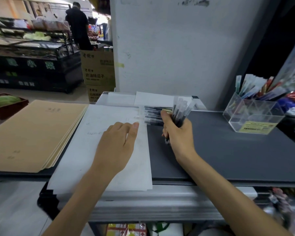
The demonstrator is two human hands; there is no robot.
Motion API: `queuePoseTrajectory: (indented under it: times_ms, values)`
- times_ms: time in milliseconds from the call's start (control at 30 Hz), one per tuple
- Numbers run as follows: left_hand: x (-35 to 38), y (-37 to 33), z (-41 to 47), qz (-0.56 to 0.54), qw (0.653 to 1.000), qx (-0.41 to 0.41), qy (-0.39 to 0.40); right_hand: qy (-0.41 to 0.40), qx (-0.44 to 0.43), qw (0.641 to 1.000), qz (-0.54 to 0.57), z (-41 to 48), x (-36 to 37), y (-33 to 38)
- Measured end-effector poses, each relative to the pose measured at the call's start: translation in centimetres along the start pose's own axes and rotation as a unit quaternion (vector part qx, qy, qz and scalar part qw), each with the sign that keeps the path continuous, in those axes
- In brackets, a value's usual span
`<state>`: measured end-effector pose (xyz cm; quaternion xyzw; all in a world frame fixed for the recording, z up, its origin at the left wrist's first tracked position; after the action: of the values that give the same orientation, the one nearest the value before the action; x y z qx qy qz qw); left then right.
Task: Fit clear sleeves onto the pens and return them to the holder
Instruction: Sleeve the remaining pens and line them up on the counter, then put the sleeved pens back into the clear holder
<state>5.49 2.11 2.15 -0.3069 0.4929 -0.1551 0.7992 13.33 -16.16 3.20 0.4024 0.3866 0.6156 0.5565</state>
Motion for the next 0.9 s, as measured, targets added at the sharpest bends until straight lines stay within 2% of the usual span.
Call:
queuePoseTrajectory:
  times_ms: [167, 267, 467, 567, 667, 800, 900]
  values:
    - [0.0, -0.1, -0.1, 0.016, 1.000, 0.002, 0.003, -0.011, -0.005, 1.000, -0.003, 0.1, -0.4, 0.3]
    - [0.4, -0.3, -0.1, 0.086, 0.996, 0.016, -0.005, -0.013, 0.005, 1.000, -0.017, -0.1, -0.5, -0.1]
    - [0.3, -1.7, -0.8, 0.174, 0.978, 0.089, -0.076, -0.019, 0.023, 0.999, -0.034, -0.4, -0.9, 0.0]
    - [-0.4, -3.2, -1.4, 0.221, 0.954, 0.156, -0.130, -0.021, 0.027, 0.999, -0.042, -1.1, -1.6, 0.7]
    - [-0.4, -4.7, -2.1, 0.261, 0.933, 0.210, -0.132, -0.020, 0.026, 0.999, -0.041, -1.8, -3.0, 2.1]
    - [-0.5, -7.5, -3.4, 0.209, 0.942, 0.239, -0.107, -0.031, 0.019, 0.999, -0.015, -2.6, -5.3, 4.7]
    - [-0.3, -11.2, -4.2, 0.129, 0.960, 0.245, -0.040, -0.036, 0.036, 0.998, 0.024, -3.3, -7.0, 6.4]
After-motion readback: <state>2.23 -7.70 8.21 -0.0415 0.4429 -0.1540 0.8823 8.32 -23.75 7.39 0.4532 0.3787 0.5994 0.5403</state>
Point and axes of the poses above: each hand's wrist, its own z-axis towards the middle knuckle, its own x-axis out of the palm, y = z × x, the point moved 6 cm from there along z, towards the middle knuckle, and after that the axes turned 7 degrees about -x, right-handed, at the moved point
